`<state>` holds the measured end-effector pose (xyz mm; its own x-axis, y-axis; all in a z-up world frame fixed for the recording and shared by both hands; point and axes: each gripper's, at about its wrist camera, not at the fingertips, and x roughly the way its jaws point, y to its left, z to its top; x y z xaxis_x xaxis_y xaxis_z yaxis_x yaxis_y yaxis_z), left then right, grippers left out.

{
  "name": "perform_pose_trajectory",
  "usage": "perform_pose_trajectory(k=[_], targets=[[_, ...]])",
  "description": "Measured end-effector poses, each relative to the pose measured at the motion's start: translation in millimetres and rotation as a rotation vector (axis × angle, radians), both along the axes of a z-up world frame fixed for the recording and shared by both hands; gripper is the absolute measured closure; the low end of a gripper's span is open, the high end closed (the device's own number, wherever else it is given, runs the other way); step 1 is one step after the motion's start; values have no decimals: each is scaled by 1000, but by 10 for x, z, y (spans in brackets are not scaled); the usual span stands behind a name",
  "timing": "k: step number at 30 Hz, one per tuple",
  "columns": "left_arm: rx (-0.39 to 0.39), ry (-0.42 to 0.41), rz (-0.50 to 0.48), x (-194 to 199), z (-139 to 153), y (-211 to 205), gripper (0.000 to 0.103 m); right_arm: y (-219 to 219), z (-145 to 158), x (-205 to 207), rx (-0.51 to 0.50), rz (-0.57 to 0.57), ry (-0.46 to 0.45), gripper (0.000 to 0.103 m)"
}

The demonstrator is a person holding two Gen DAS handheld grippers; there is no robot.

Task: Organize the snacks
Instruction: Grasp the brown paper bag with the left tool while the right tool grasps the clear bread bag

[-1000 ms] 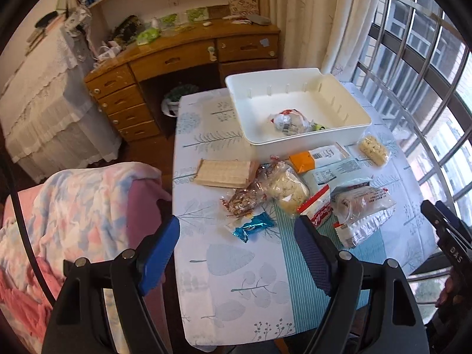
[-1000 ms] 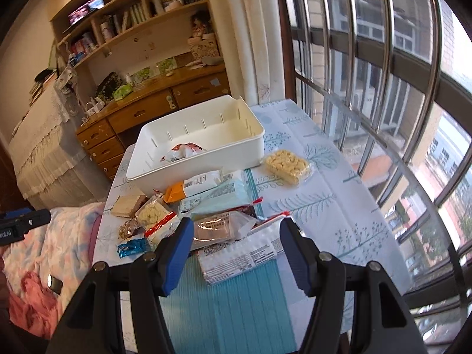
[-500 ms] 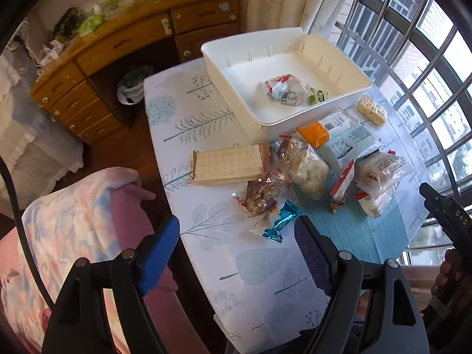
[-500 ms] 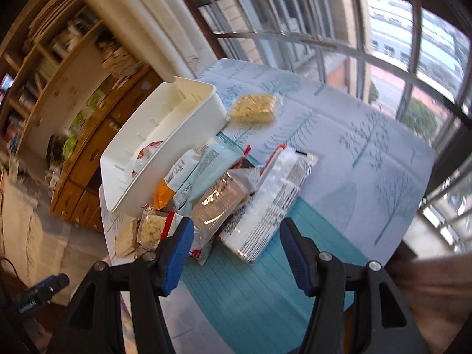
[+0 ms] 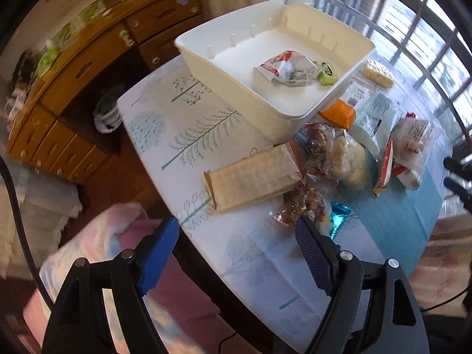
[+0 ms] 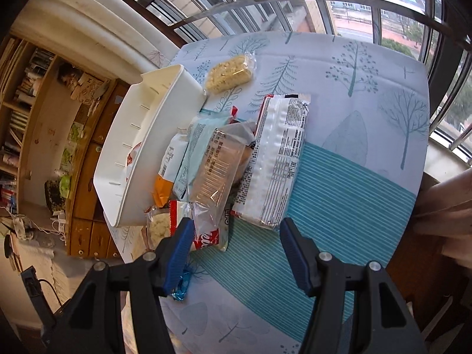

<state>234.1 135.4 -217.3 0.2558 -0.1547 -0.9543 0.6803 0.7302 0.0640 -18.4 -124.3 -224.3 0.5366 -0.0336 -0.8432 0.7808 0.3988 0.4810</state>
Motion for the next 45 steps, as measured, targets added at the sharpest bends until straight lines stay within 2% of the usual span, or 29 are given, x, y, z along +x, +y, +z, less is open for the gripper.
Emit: perform_pose_trajectory(k=[4, 8, 13, 22, 29, 35, 41, 45], targets=[[9, -29, -140, 64, -238, -111, 22, -40, -92, 89, 29, 12, -19, 43], [35, -62, -250, 108, -493, -219, 22, -71, -206, 164, 16, 10, -12, 42], [47, -84, -331, 169, -733, -300, 22, -85, -282, 241, -2, 19, -28, 43], [32, -54, -470, 244, -1000, -529, 22, -96, -288, 392, -53, 23, -76, 43], [31, -35, -542, 252, -1135, -664, 20, -77, -243, 536, -109, 60, -59, 43], [-1, 12, -587, 324, -1186, -702, 20, -127, -222, 671, -99, 65, -38, 43], [-63, 34, -596, 444, -1229, -659, 27, -167, -201, 810, -100, 82, 10, 39], [-89, 16, -604, 374, -1219, -556, 31, -191, -281, 915, -95, 85, 125, 37]])
